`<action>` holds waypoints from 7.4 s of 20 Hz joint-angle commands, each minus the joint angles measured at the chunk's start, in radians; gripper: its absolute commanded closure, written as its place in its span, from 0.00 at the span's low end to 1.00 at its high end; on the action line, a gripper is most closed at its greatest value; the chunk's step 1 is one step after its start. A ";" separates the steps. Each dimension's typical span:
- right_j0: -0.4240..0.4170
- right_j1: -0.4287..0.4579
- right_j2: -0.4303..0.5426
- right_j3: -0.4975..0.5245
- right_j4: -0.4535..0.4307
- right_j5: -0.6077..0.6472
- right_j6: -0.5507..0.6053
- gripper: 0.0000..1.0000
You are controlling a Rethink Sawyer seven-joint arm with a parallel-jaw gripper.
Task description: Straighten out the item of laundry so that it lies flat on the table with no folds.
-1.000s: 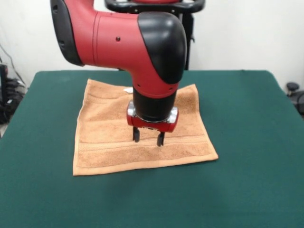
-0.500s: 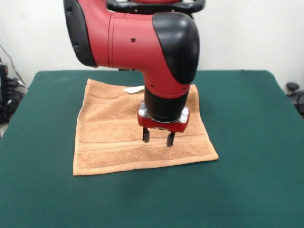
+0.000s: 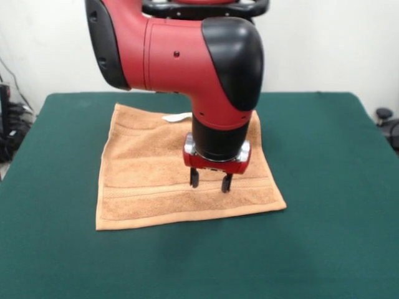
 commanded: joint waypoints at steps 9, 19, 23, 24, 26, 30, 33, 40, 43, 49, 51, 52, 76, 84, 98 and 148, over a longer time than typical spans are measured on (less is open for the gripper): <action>0.062 0.096 0.114 0.033 0.050 -0.066 0.096 0.00; 0.081 0.120 0.102 0.013 0.054 -0.076 0.114 0.00; 0.083 0.125 0.094 0.013 0.046 -0.084 0.116 0.00; 0.084 0.127 0.091 0.009 0.044 -0.083 0.117 0.00; 0.086 0.130 0.086 0.003 0.041 -0.085 0.120 0.00; 0.095 0.145 0.073 -0.028 0.036 -0.082 0.135 0.00; 0.111 0.162 0.052 -0.067 0.034 -0.069 0.158 0.00; 0.120 0.221 0.035 -0.163 0.038 -0.058 0.163 0.00; 0.121 0.237 0.031 -0.192 0.040 -0.047 0.165 0.00; 0.123 0.256 0.029 -0.230 0.040 -0.028 0.172 0.00; 0.123 0.255 0.029 -0.233 0.039 -0.021 0.173 0.00; 0.122 0.253 0.030 -0.233 0.039 -0.017 0.173 0.00; 0.122 0.291 0.042 -0.333 0.040 0.024 0.178 0.00; 0.122 0.307 0.049 -0.375 0.047 0.050 0.179 0.00; 0.114 0.272 0.056 -0.331 0.055 0.054 0.170 0.00; 0.148 0.277 0.009 -0.411 0.080 0.080 0.268 0.00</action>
